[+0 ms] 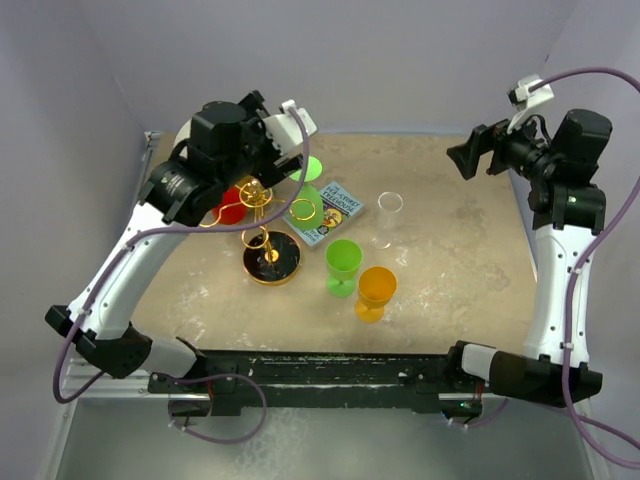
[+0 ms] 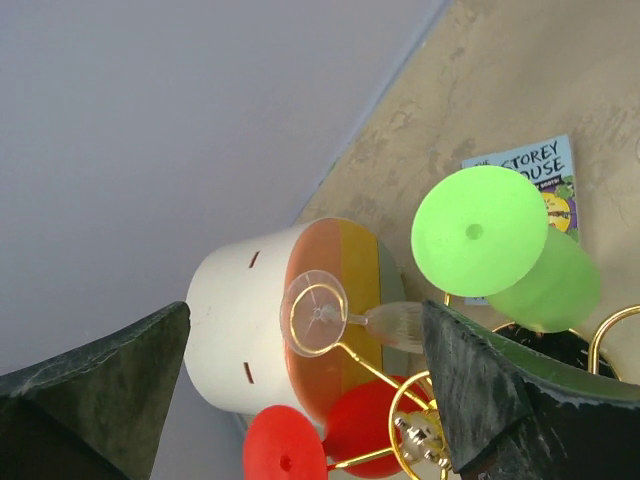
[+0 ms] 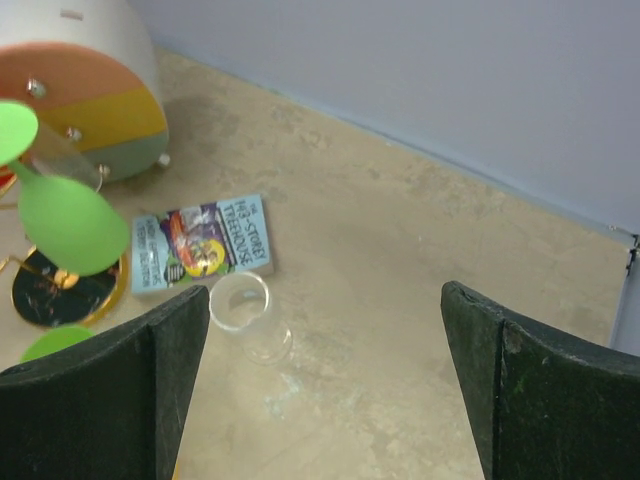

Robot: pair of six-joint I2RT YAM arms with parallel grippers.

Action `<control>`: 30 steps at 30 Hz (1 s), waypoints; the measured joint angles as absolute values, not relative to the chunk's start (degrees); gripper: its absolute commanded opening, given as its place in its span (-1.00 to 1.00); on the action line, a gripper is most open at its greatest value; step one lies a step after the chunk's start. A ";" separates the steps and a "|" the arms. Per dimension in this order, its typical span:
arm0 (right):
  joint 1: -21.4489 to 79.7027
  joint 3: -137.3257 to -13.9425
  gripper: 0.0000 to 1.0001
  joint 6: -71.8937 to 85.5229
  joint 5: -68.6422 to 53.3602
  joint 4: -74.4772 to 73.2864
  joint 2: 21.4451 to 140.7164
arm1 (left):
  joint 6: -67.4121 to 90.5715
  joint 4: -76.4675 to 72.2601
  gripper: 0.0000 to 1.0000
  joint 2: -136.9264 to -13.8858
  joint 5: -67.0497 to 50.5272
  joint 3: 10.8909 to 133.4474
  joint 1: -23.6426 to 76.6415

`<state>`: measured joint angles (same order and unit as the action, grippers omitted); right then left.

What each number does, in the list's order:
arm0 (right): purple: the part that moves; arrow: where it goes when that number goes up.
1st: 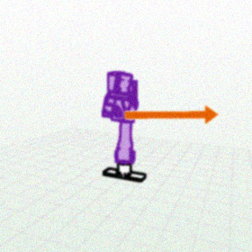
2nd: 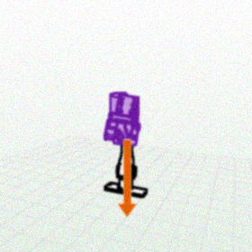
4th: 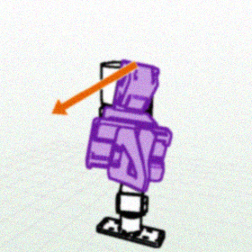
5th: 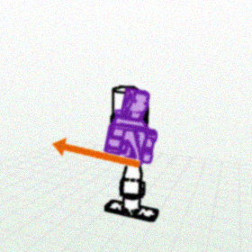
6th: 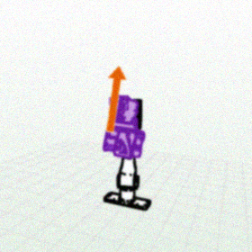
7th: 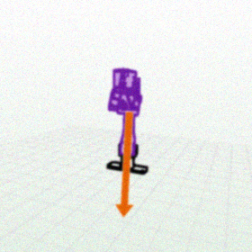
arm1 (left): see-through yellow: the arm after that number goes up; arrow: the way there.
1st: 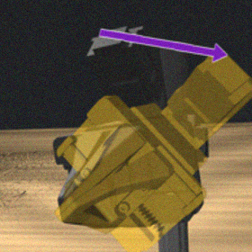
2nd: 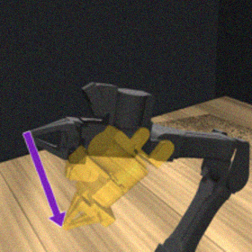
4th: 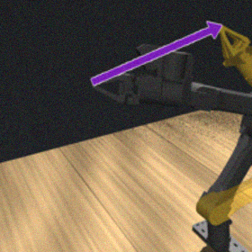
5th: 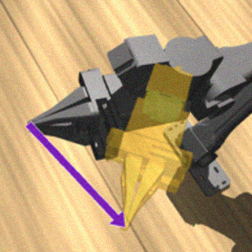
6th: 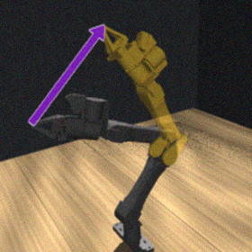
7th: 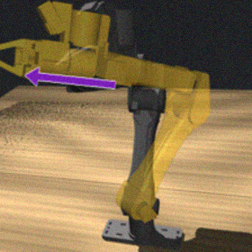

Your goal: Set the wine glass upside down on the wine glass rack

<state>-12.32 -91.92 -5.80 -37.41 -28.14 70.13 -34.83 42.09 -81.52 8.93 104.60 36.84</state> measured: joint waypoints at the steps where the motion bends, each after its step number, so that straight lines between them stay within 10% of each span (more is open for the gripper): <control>1: -12.34 -91.92 0.99 -7.03 -37.80 -29.56 70.13 | -33.69 42.04 0.98 -80.88 8.62 104.77 36.03; 30: 23.94 -76.69 0.45 -37.52 -31.55 -62.59 76.05 | -14.02 42.65 0.98 -74.96 -14.94 104.86 11.25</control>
